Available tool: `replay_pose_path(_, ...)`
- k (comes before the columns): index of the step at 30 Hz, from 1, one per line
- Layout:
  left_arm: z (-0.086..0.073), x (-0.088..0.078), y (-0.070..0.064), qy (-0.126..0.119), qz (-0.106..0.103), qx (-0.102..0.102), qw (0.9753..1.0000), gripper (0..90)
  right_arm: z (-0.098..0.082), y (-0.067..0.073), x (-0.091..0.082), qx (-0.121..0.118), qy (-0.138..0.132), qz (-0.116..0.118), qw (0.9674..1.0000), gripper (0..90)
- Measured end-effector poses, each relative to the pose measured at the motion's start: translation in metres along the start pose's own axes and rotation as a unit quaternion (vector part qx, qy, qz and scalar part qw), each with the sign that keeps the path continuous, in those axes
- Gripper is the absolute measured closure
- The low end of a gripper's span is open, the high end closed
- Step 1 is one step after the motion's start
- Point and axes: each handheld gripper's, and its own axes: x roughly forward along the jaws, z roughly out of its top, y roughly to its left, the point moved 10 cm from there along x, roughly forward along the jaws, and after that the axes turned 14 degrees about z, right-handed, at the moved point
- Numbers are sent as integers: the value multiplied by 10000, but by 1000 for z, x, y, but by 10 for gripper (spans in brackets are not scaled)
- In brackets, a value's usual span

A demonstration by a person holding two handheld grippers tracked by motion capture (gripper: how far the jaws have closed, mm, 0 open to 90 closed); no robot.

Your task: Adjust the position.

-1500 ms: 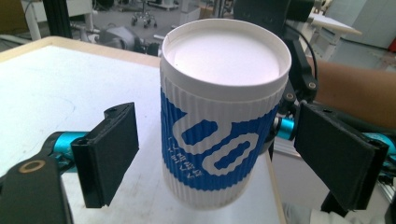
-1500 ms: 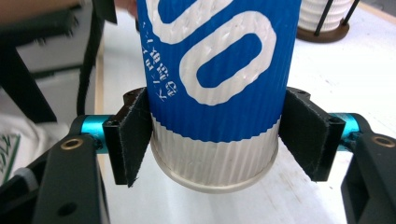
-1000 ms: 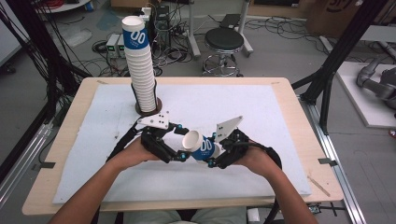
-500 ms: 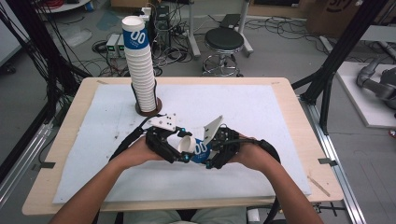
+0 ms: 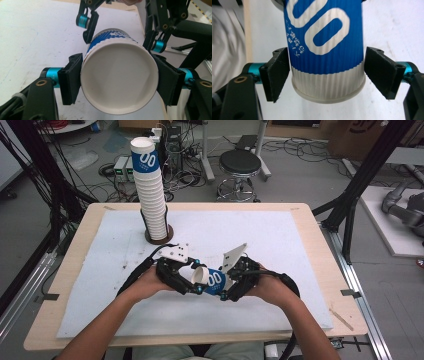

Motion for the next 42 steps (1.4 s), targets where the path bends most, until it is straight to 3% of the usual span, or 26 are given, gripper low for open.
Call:
replay_pose_path(1,0,0,0,0,0,0,10000,300,0,0,0,0,0,0,10000,218)
replay_pose_path(2,0,-2,2,-83,15,-30,10000,300,1,1,-5,37,-299,69,9995,217)
replay_pose_path(5,0,-4,3,-224,-19,-92,9997,300,2,2,-12,60,-635,105,9979,214)
replay_pose_path(7,1,-8,5,-442,-45,-211,9988,300,1,3,-16,40,-773,76,9970,211)
replay_pose_path(11,0,-14,8,-658,-76,-253,9975,299,2,3,-22,58,-1242,52,9922,210)
replay_pose_path(15,-2,-18,7,-828,-150,-255,9961,299,4,3,-26,184,-1740,72,9846,210)
replay_pose_path(18,-4,-21,7,-901,-140,-278,9954,299,6,2,-29,274,-2184,86,9754,209)
replay_pose_path(19,-4,-24,9,-1055,-149,-353,9937,299,5,1,-30,312,-2292,53,9729,209)
replay_pose_path(22,-4,-28,10,-1195,-121,-398,9920,298,4,2,-31,358,-2584,73,9653,208)
replay_pose_path(23,-3,-30,11,-1306,-111,-416,9905,298,4,2,-31,358,-2584,73,9653,208)
replay_pose_path(24,-3,-32,12,-1368,-90,-429,9896,299,1,3,-31,353,-2719,21,9617,204)
replay_pose_path(26,-4,-35,14,-1486,-81,-474,9877,299,0,4,-29,379,-2843,27,9580,204)
replay_pose_path(27,-4,-35,14,-1486,-81,-474,9877,299,0,4,-29,379,-2843,27,9580,204)
replay_pose_path(28,-4,-37,14,-1544,-83,-495,9867,299,-2,4,-26,419,-2992,20,9533,204)
replay_pose_path(33,-4,-39,14,-1653,-73,-526,9848,299,-8,3,-21,517,-3301,82,9425,204)
replay_pose_path(36,-4,-39,14,-1663,-10,-485,9849,299,-9,5,-20,571,-3315,164,9416,204)
replay_pose_path(42,-2,-39,10,-1808,-159,-504,9821,299,-7,9,-16,575,-3374,332,9390,204)
